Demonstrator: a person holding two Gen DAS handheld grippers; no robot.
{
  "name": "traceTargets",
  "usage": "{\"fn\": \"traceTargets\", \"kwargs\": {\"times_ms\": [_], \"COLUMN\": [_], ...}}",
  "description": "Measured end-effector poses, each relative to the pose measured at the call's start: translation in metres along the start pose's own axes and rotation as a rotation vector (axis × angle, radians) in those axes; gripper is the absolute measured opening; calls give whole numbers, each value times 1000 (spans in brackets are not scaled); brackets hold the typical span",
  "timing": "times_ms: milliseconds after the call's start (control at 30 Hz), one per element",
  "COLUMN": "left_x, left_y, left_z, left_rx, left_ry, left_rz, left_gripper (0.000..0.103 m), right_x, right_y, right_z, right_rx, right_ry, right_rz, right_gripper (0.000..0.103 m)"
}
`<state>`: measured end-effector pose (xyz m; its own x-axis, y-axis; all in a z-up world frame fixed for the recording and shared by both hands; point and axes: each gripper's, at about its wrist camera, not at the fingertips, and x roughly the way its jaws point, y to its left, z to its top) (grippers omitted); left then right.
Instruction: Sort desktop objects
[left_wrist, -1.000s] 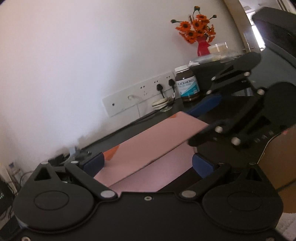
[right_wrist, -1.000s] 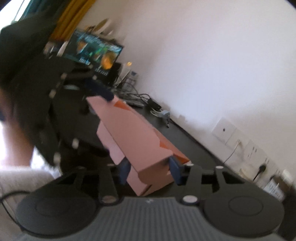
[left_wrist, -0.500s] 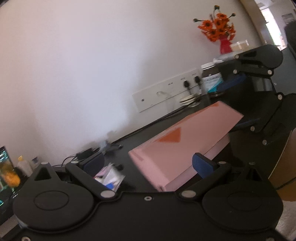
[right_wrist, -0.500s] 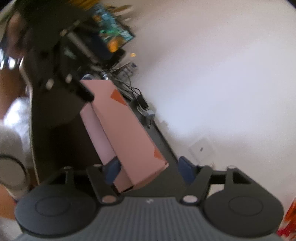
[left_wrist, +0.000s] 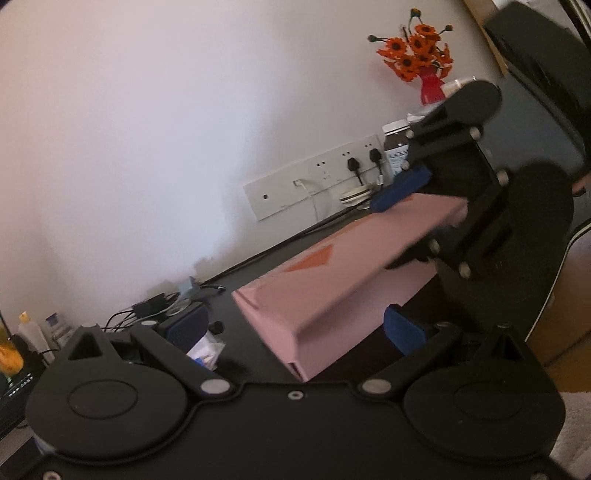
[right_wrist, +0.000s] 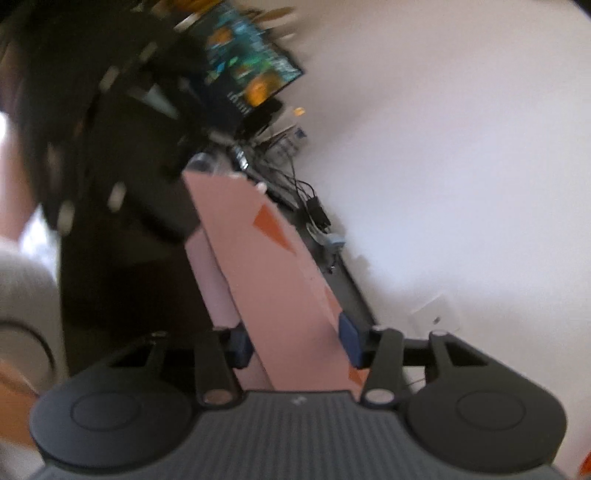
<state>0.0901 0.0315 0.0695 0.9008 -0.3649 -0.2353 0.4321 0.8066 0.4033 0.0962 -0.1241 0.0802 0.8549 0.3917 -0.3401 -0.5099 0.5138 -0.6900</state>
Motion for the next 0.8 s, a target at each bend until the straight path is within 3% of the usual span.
{"fn": "traceTargets", "kwargs": {"times_ms": [533,600,800], "left_x": [-8,-5,-1], "left_y": [-10,-6,-10], "left_z": [7,6,-3], "left_rx": [-39,-60,-61], "left_ry": [0,15,53], "left_rz": [-54,-62,-62], "left_gripper": [103,103,103], "right_x": [0,0,4], "right_y": [-91,-86,-69], "right_z": [4,4,8], "right_rx": [699,730,670], "right_ry": [35,49,78], "right_rz": [276,295,311], "right_gripper": [44,44,44]}}
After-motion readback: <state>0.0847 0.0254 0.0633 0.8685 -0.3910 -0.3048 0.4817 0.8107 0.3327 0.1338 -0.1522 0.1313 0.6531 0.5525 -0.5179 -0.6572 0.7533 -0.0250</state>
